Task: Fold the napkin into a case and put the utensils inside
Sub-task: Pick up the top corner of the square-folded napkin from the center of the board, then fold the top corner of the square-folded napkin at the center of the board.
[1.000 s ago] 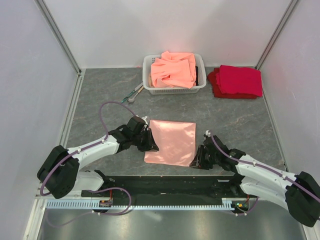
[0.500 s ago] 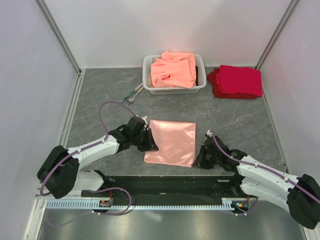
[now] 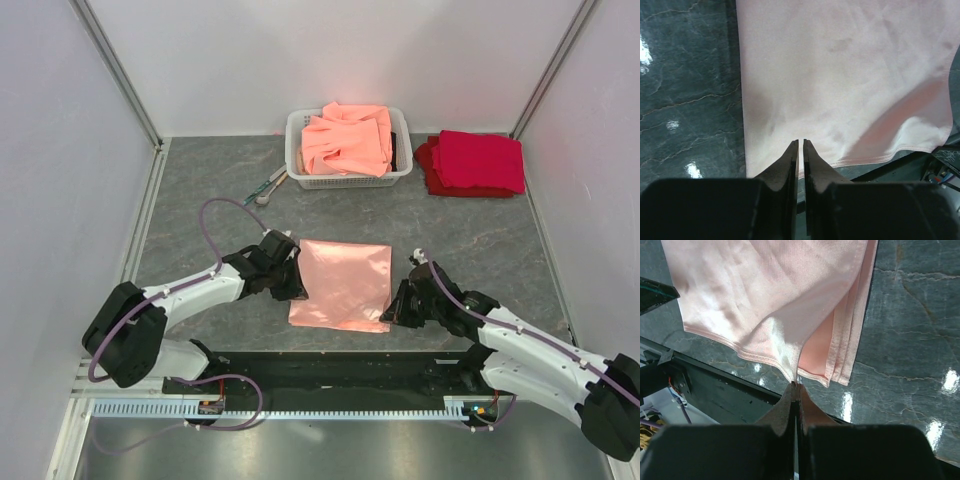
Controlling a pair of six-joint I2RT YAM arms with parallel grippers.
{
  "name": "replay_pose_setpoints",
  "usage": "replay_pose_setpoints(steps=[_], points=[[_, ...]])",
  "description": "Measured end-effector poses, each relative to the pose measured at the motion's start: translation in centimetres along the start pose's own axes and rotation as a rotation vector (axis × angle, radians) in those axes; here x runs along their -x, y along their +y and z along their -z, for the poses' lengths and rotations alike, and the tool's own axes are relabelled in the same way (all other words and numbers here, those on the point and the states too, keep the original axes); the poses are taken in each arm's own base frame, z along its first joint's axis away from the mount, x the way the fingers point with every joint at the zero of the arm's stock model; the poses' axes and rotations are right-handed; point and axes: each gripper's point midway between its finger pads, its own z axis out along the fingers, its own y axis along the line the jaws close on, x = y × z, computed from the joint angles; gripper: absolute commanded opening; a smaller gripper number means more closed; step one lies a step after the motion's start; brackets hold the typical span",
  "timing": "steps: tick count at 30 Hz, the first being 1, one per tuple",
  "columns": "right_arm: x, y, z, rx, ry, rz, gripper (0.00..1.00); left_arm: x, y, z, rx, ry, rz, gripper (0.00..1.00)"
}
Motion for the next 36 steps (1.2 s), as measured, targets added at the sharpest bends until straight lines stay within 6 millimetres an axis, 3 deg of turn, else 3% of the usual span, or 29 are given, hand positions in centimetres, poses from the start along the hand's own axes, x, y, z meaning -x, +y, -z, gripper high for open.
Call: replay_pose_setpoints(steps=[5,11,19,23,28,36], points=[[0.4,-0.1,-0.2,-0.027,0.0,0.023,0.0,-0.1,0.7,-0.2,0.028,-0.005,0.005,0.08],[1.7,1.4,-0.4,-0.016,-0.015,0.057,0.0,-2.7,3.4,-0.7,0.081,0.047,0.033,0.08],[2.6,2.9,-2.6,-0.026,0.033,0.127,0.0,-2.5,2.7,1.1,0.013,-0.014,0.046,0.09],[4.5,5.5,-3.7,-0.001,0.036,0.175,0.0,-2.6,2.6,1.1,0.006,-0.02,0.059,0.09],[7.4,9.7,-5.5,0.056,0.009,0.231,0.0,-4.1,4.3,0.4,0.035,0.008,0.079,0.09],[9.1,11.9,-10.1,0.066,0.051,0.27,0.0,-4.7,4.2,0.3,0.002,0.011,0.102,0.09]])
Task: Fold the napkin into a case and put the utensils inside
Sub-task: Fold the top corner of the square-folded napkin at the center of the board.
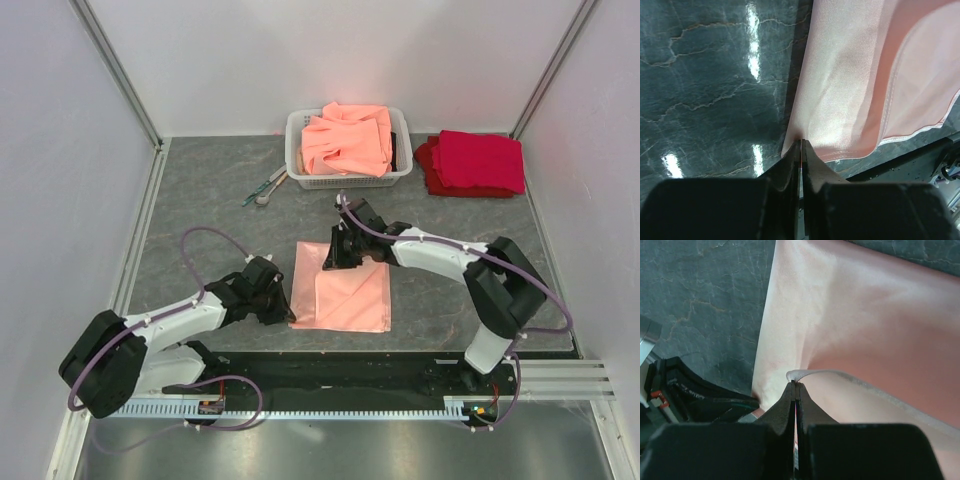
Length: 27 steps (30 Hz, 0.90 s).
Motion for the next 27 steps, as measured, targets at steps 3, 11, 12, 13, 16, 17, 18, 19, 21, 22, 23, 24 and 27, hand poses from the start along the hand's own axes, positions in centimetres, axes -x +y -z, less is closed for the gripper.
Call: replay_pose_setpoints(steps=[3,11,12,13,16,17,18,19,21,22,23,24,27], points=[[0.4,0.1,-1.8,0.007,0.022,0.001,0.0,-0.2,0.0,0.1,-0.007,0.0,0.001,0.09],[2.4,-0.2,-4.6,0.035,0.03,-0.031,0.0,-0.3,0.0,0.1,-0.019,-0.004,0.009,0.09],[2.7,-0.3,-4.9,0.043,0.029,-0.041,0.0,-0.3,0.0,0.1,-0.02,-0.003,0.01,0.09],[3.0,-0.4,-5.1,0.05,0.027,-0.049,0.0,-0.3,0.0,0.1,-0.021,-0.004,0.011,0.09],[3.7,-0.6,-5.6,0.064,0.023,-0.069,0.0,-0.4,0.0,0.1,-0.023,-0.005,0.012,0.09],[4.0,-0.7,-5.9,0.071,0.022,-0.079,0.0,-0.4,0.0,0.1,-0.024,-0.005,0.012,0.09],[4.1,-0.6,-6.0,0.077,0.023,-0.084,0.0,-0.4,0.0,0.1,-0.024,-0.005,0.013,0.09],[4.2,-0.5,-6.2,0.082,0.026,-0.09,0.0,-0.4,0.0,0.1,-0.024,-0.005,0.013,0.09],[4.5,-0.2,-6.7,0.1,0.027,-0.097,0.0,-0.5,0.0,0.1,-0.026,-0.004,0.014,0.09],[4.6,-0.1,-6.8,0.104,0.028,-0.098,0.0,-0.5,0.0,0.2,-0.028,-0.004,0.014,0.09],[4.7,0.0,-7.0,0.111,0.028,-0.102,0.0,-0.5,0.0,0.2,-0.03,-0.004,0.014,0.09],[4.8,0.1,-7.1,0.115,0.028,-0.103,0.0,-0.6,0.1,0.2,-0.032,-0.003,0.014,0.09],[5.3,0.8,-7.4,0.141,0.028,-0.106,0.0,-0.7,0.1,0.3,-0.034,-0.002,0.015,0.09]])
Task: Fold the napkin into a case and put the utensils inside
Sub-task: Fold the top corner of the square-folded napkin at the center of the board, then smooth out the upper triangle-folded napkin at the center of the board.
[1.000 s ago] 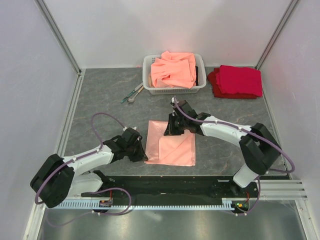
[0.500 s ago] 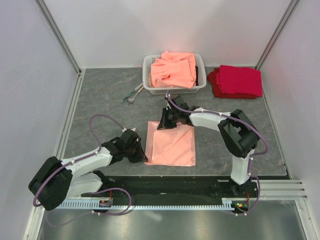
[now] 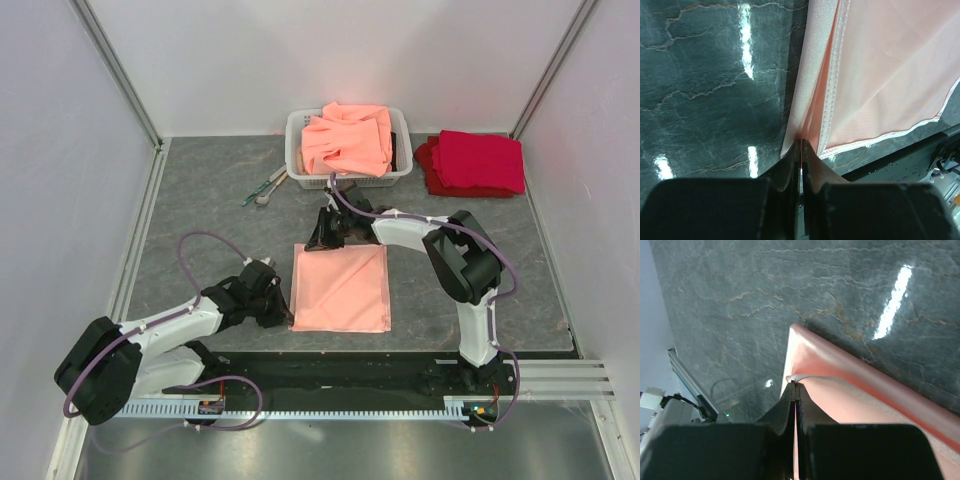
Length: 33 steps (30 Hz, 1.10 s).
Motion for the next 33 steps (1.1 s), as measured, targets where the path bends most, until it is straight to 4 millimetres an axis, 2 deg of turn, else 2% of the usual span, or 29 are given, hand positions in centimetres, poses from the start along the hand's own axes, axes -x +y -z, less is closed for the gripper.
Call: replay_pose_setpoints(steps=[5,13,16,17,19,21,24,26,29,33], points=[[0.3,0.6,-0.6,0.029,0.008,-0.002,0.0,0.0,0.0,0.0,0.0,0.001,0.0,0.09],[-0.1,0.2,-1.4,0.034,0.034,-0.015,0.02,-0.1,-0.1,0.0,-0.004,0.007,0.0,0.1],[-0.1,0.1,-1.7,0.034,0.037,-0.018,0.1,-0.1,0.0,0.1,-0.003,0.007,0.001,0.15],[0.0,0.1,-1.8,0.034,0.036,-0.017,0.16,-0.1,-0.1,0.2,-0.004,0.005,0.001,0.18],[0.2,0.2,-2.0,0.038,0.037,-0.015,0.24,0.0,-0.1,0.6,-0.003,-0.003,0.004,0.27],[0.6,0.4,-2.1,0.043,0.032,-0.01,0.3,0.4,-0.2,1.2,0.004,-0.025,0.013,0.35],[1.0,0.7,-2.0,0.044,0.029,0.003,0.41,1.6,-0.9,2.7,0.002,-0.086,0.022,0.38],[1.2,0.7,-1.8,0.036,0.028,0.013,0.47,2.9,-2.1,4.2,-0.021,-0.145,0.02,0.38],[1.8,0.5,-0.6,0.005,0.019,0.036,0.55,4.8,-4.4,6.2,-0.072,-0.212,0.014,0.33],[3.0,1.6,2.9,-0.024,-0.033,0.098,0.57,5.6,-6.5,6.3,-0.107,-0.196,-0.002,0.25]])
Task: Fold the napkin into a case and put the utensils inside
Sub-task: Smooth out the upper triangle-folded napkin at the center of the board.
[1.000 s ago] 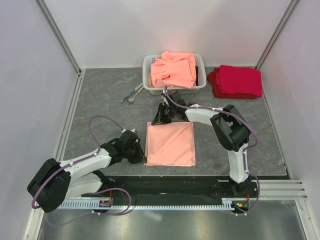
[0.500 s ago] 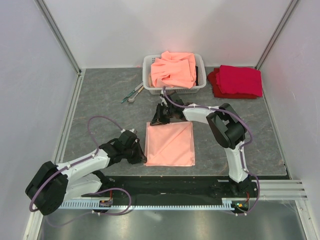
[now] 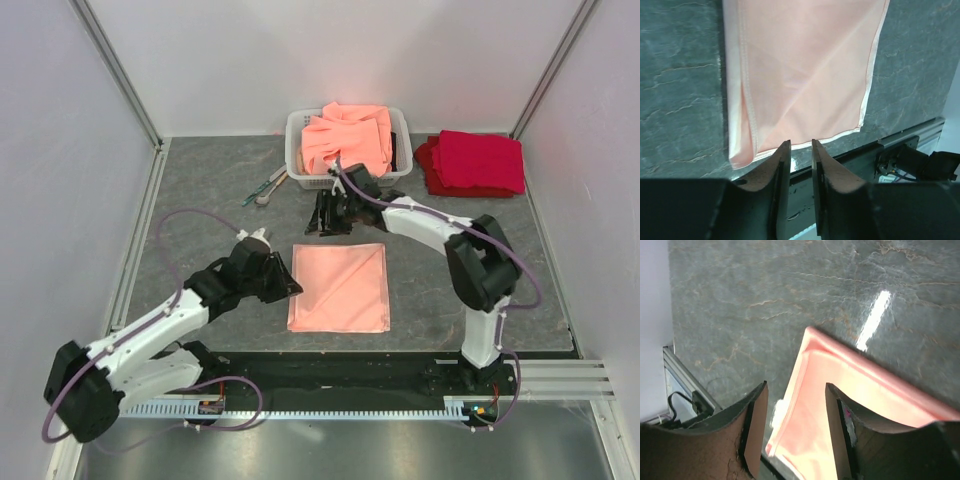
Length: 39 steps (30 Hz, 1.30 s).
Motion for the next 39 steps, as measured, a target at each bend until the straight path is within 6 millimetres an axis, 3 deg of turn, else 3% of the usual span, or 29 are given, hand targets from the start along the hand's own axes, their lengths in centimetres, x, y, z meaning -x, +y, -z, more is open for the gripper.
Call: replay_pose_setpoints(steps=[3,7,13,15,23,27,32,39], points=[[0.4,1.3,3.6,0.014,-0.056,0.049,0.54,-1.2,-0.1,-1.5,0.0,0.082,-0.007,0.23],[-1.6,1.2,6.5,0.026,-0.073,0.072,0.49,-2.7,0.7,-3.1,0.016,0.159,-0.011,0.22],[-7.4,-4.3,5.4,-0.046,0.034,0.01,0.43,-3.4,2.3,-4.2,0.057,0.171,-0.024,0.21],[-8.1,-5.7,5.1,-0.067,0.051,-0.011,0.43,-3.9,3.2,-4.6,0.08,0.18,-0.026,0.21],[-6.0,-9.3,4.4,-0.102,0.0,-0.028,0.4,-5.8,6.5,-5.2,0.151,0.21,-0.024,0.2],[-5.7,-11.4,4.4,-0.137,0.006,-0.042,0.4,-5.8,6.4,-5.1,0.141,0.204,-0.025,0.2],[-3.9,-12.5,5.0,-0.203,-0.027,0.0,0.4,-5.6,6.1,-4.6,0.128,0.193,-0.029,0.2],[-2.8,-12.3,6.5,-0.244,-0.042,0.033,0.4,-4.9,4.9,-3.4,0.088,0.17,-0.034,0.21]])
